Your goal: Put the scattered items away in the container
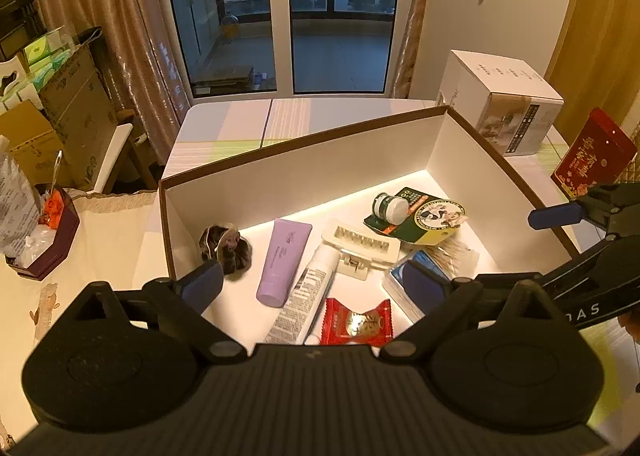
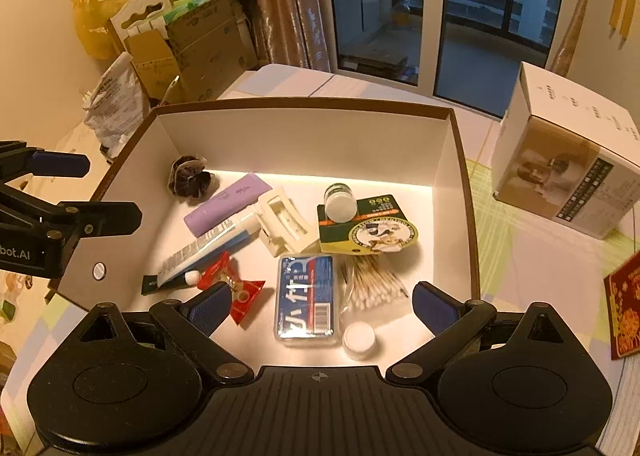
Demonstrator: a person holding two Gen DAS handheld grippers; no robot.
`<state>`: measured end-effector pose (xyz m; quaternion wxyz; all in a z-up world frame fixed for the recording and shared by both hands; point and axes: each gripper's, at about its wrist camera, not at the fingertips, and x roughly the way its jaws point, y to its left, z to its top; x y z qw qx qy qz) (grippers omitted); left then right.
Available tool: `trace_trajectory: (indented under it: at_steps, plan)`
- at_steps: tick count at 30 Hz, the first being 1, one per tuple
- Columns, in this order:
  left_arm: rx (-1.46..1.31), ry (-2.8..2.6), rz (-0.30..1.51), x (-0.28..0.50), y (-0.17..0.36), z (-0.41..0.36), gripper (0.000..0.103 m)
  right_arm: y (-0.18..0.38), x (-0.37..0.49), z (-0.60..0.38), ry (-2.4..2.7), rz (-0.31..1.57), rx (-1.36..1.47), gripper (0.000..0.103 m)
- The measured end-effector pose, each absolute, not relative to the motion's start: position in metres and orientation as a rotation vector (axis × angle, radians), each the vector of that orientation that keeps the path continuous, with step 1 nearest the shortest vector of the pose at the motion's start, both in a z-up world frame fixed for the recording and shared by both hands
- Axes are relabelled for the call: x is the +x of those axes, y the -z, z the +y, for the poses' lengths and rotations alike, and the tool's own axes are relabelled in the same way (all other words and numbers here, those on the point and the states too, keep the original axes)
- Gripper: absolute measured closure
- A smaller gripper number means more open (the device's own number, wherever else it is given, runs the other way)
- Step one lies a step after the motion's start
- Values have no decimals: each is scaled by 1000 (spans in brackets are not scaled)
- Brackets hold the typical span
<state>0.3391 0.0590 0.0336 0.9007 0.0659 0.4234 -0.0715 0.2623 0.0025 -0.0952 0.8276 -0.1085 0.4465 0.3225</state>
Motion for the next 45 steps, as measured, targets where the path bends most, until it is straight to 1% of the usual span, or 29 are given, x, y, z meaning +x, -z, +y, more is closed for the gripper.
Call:
trace_trajectory:
  at_steps: [10, 22, 27, 29, 30, 33, 45]
  plan:
    - [149, 129, 822, 307, -53, 51, 5, 81, 240, -10, -660, 934, -195, 1]
    - [144, 118, 786, 272, -68, 39, 4, 69, 212, -27, -640, 887, -218, 1]
    - [157, 104, 780, 258, -72, 32, 4, 64, 199, -35, -633, 873, -225, 1]
    - [174, 98, 775, 251, -73, 27, 3, 62, 194, -37, -632, 870, -230, 1]
    - [191, 92, 769, 248, -73, 24, 1, 61, 191, -39, -633, 868, -231, 1]
    - [228, 77, 754, 237, -74, 17, 1, 59, 184, -44, -635, 864, -224, 1]
    - [181, 63, 754, 202, -79, 11, 1, 53, 157, -55, -667, 865, -207, 1]
